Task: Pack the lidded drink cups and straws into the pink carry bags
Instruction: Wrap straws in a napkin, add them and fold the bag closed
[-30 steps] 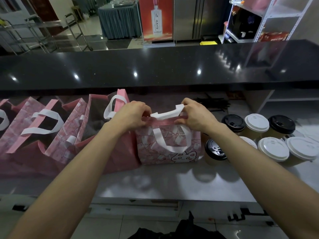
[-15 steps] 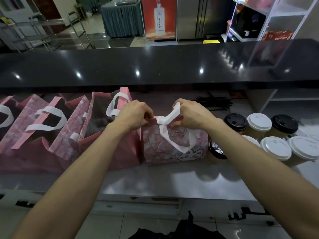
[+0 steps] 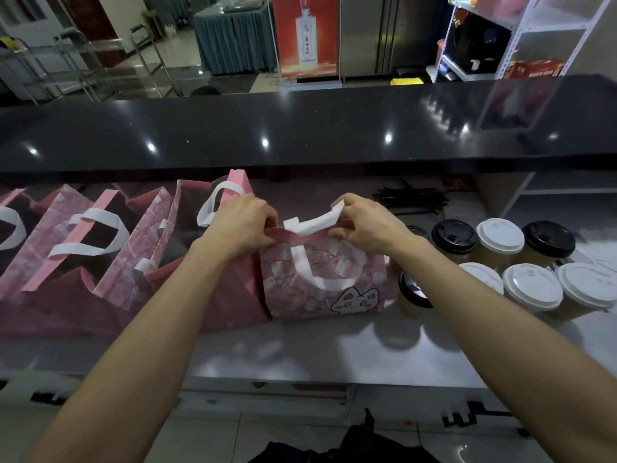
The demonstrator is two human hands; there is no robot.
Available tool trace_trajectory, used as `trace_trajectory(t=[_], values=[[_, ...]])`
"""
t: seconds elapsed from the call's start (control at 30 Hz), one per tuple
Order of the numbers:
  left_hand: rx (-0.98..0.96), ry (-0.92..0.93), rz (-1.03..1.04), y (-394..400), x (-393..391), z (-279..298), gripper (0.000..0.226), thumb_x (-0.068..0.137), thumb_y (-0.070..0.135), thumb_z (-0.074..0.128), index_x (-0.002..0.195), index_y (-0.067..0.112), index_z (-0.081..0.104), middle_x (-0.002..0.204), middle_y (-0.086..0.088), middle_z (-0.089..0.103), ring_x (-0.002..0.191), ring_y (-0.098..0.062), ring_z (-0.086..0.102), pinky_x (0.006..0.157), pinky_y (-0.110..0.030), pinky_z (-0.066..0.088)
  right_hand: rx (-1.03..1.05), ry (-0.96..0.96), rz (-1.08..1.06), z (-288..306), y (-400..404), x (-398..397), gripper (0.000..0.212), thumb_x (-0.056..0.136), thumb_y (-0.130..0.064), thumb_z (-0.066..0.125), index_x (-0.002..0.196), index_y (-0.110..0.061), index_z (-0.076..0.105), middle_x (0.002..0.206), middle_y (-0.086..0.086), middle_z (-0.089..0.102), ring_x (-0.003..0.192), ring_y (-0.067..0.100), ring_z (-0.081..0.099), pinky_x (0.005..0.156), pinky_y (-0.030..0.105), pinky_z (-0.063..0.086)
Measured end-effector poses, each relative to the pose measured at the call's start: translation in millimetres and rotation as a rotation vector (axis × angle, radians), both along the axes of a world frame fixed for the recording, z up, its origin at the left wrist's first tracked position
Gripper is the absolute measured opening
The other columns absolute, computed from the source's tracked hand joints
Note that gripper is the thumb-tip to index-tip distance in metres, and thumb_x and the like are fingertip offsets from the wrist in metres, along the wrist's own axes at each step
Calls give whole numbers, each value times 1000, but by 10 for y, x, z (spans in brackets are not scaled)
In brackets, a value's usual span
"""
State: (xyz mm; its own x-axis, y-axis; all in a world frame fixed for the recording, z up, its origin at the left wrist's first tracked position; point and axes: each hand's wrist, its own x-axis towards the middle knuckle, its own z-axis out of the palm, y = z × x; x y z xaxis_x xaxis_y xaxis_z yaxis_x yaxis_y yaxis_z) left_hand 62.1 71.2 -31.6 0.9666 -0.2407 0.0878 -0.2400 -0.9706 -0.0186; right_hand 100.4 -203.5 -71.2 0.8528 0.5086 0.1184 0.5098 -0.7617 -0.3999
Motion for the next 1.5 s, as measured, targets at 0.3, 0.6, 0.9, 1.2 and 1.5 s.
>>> trace_trajectory(t=[0.3,0.6,0.9,1.2,1.5], values=[[-394,-23,-97,-36,-195,30,6,88,33,84,86,27,85,82,14,73,77,-5,68,77,-37,61,215,62,-108,-96,-644,-124,48,89,-39,72,136,-32,69,134,-12,69,121,5,65,101,25,52],[-149,42,-121,-595,35,-75,53,95,38,83,144,25,68,135,2,71,127,-23,66,109,-45,53,140,184,-167,-141,-614,5,22,93,-32,82,113,-41,77,101,-17,75,95,5,69,83,30,57],[-82,76,-155,-576,151,-118,15,89,25,87,102,24,80,98,8,71,100,-17,65,88,-44,58,79,122,-164,-234,-573,66,16,96,-23,71,92,-36,79,70,-18,71,72,-2,66,63,29,52],[28,-71,-171,-349,163,-144,14,90,29,84,103,30,80,104,5,74,107,-21,61,92,-37,43,89,58,-131,-229,-617,35,13,98,-24,74,99,-34,82,74,-15,72,72,6,68,68,37,59],[-55,94,-40,-212,123,-160,30,83,6,79,110,19,79,105,-1,70,104,-27,65,86,-43,54,78,50,-116,-263,-582,-16,12,99,-24,74,102,-35,79,78,-17,73,76,7,69,74,42,62]])
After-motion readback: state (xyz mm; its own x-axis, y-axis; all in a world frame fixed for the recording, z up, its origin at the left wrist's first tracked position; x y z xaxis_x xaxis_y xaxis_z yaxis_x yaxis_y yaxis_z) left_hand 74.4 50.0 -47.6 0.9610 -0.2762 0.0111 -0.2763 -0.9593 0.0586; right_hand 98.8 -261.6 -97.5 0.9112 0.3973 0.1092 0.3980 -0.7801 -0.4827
